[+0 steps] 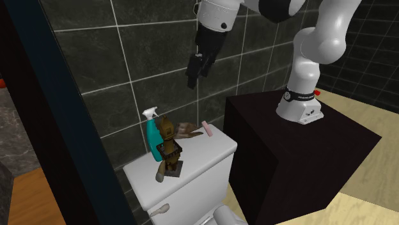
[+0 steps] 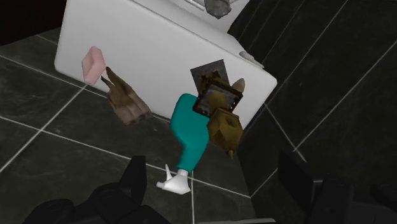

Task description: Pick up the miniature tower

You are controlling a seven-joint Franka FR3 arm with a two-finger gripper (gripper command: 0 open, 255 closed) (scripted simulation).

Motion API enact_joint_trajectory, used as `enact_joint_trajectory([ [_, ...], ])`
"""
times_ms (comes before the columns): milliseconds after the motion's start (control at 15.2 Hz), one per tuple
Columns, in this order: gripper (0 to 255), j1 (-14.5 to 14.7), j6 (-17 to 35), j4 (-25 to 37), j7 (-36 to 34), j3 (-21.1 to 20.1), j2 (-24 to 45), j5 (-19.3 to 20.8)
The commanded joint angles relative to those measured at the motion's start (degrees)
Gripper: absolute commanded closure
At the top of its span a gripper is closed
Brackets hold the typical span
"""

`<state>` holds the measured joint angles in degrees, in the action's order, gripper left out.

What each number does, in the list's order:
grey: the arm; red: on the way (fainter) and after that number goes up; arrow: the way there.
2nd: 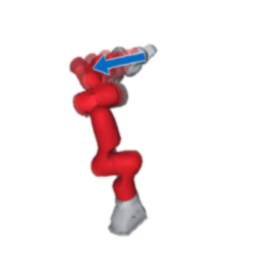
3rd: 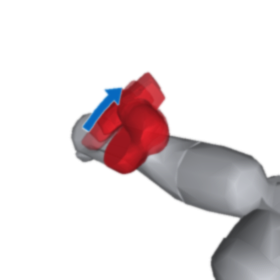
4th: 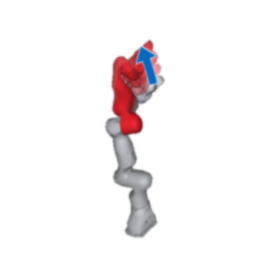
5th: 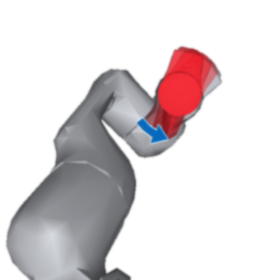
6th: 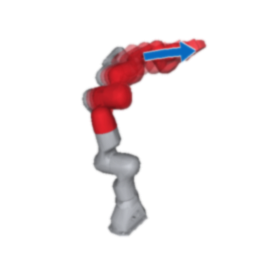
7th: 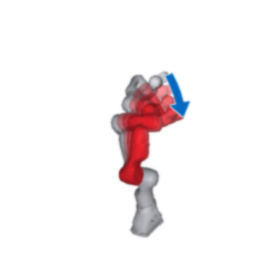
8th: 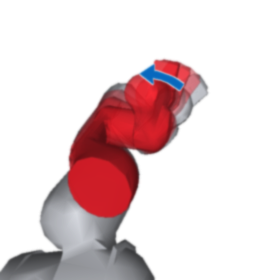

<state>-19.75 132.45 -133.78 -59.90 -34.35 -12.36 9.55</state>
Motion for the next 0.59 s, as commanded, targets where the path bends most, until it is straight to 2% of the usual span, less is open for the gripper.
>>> enact_joint_trajectory([
  [0,0,-2.60,1.05,3.10,-8.55,-2.82,6.24,6.70],
  [132,0,-3.79,0.87,6.21,-16.55,-4.06,12.21,13.66],
  [264,0,-3.59,-0.15,9.72,-24.06,-3.92,18.20,20.36],
  [528,0,-0.11,-3.15,17.43,-35.84,-0.34,28.99,30.38],
])
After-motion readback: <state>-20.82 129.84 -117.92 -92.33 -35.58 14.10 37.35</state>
